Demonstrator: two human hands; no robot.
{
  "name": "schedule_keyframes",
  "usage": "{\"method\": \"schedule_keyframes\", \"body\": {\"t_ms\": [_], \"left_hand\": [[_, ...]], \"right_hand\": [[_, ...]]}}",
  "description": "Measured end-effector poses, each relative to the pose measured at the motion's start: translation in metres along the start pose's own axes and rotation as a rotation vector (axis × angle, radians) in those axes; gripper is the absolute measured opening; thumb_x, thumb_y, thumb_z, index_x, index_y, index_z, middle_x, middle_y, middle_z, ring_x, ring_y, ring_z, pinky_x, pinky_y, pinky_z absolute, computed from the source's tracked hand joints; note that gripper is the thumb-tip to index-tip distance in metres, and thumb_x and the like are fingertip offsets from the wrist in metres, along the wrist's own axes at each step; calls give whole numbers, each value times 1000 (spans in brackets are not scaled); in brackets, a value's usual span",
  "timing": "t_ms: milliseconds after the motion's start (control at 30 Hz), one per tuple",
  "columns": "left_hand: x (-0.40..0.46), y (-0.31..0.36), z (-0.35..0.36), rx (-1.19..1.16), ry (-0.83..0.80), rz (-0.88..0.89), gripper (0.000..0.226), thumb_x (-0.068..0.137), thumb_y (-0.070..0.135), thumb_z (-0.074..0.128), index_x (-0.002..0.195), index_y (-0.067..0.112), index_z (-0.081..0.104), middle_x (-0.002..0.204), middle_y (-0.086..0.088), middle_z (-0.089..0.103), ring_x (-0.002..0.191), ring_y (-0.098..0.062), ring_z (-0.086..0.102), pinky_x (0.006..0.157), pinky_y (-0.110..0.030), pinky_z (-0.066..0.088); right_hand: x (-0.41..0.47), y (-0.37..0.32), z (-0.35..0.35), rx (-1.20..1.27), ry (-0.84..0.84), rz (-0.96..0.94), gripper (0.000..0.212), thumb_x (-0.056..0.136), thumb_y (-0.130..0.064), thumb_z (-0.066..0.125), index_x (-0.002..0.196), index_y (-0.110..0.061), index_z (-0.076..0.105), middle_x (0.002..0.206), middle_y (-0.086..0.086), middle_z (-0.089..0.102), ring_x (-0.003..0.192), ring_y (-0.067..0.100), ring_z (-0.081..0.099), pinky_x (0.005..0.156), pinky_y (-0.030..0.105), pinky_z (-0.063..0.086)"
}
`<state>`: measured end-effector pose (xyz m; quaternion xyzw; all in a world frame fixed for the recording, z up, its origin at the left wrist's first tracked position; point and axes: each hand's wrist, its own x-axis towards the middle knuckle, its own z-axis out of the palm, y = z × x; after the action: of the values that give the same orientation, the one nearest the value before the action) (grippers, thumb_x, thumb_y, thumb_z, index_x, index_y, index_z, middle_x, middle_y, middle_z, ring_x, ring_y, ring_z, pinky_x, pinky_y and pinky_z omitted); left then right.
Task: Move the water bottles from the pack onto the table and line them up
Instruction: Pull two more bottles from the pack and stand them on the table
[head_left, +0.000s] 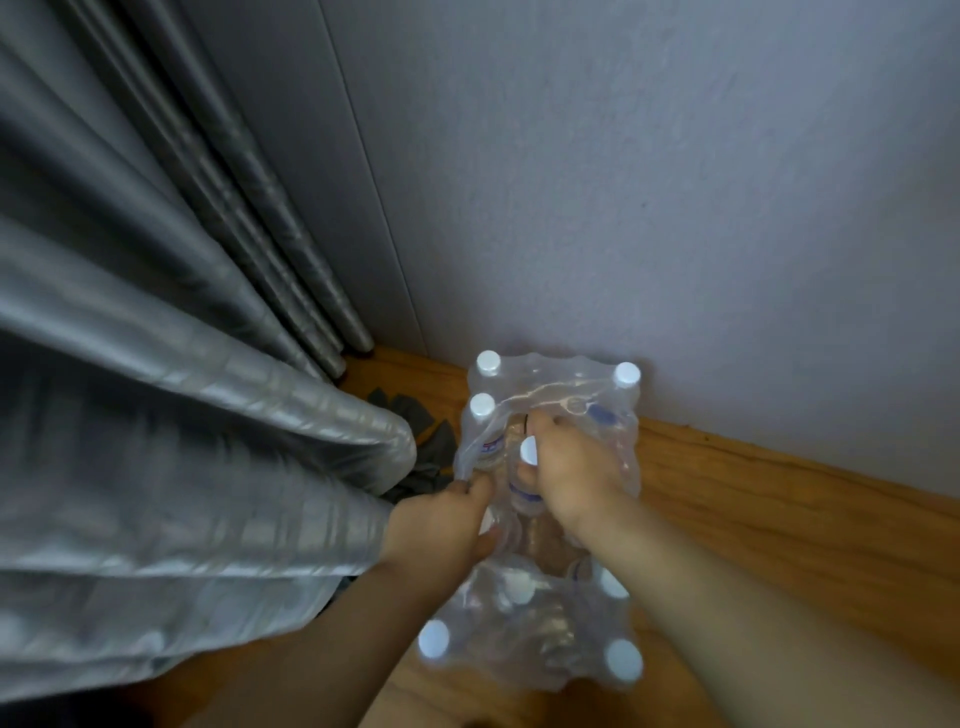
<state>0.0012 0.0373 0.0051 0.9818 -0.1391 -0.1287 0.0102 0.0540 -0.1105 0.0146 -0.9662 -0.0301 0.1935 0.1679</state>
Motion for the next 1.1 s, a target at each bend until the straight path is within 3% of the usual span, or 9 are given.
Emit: {"method": "schedule_keyframes", "body": {"t_ms": [67,167,267,333,533,633,733,867,1100], "left_hand": [[-10,3,-29,25,2,25,52,55,51,82,95,21,68,65,1,66,42,-15,59,33,-23,34],[-29,7,-75,-78,-18,-17,43,84,45,59,117,19,55,97,-3,67,71,-25,67,51,-30,43],[-51,5,-133,-96,109,-49,41,92,48,46,122,21,46,108,-2,63,87,-24,66,62,-31,47],[-69,4,-182,-89,71,-80,42,93,50,42,126,24,42,114,1,60,97,-20,64,70,-30,48],[-134,-4,-320,-150,117,-136,39,93,50,43,123,26,42,115,5,60,98,-19,63,70,-30,47],[-176,-5,-382,-162,154,-218,37,92,49,43,121,26,41,111,4,59,96,-19,62,73,-32,52],[-223,-4,-433,-163,188,-331,37,91,46,46,123,27,40,104,4,58,90,-19,61,69,-31,49],[-298,-1,-478,-181,270,-484,29,90,42,47,114,26,40,94,5,57,80,-19,60,63,-31,47],[-462,16,-515,-224,424,-841,30,87,50,47,107,27,43,90,7,57,78,-17,51,65,-31,45]], "right_hand": [[-15,-6,-24,5,3,21,31,95,-25,51,123,-16,44,118,10,58,104,31,59,72,34,40],[-39,-18,-69,8,-10,56,36,92,-25,54,125,-16,44,119,11,57,106,33,58,74,34,37],[-68,-34,-118,-31,6,44,35,92,-28,54,124,-16,44,115,8,58,101,30,59,76,32,35],[-88,-51,-154,-23,12,46,34,92,-30,54,122,-17,44,112,7,58,95,29,59,69,31,36],[-157,-112,-268,-39,41,-21,28,90,-41,55,108,-21,47,107,4,59,94,26,60,65,29,39],[-192,-140,-317,-32,69,-82,24,88,-40,56,93,-28,37,100,2,60,88,24,57,70,33,45],[-223,-168,-358,-64,61,-152,25,87,-43,54,93,-26,38,94,2,58,87,28,59,75,39,51],[-269,-210,-398,-121,65,-304,24,85,-37,54,98,-19,46,92,3,57,85,30,61,66,34,46],[-369,-293,-425,-113,-8,-580,23,73,-37,63,81,-23,46,81,-4,57,75,24,54,57,30,41]]}}
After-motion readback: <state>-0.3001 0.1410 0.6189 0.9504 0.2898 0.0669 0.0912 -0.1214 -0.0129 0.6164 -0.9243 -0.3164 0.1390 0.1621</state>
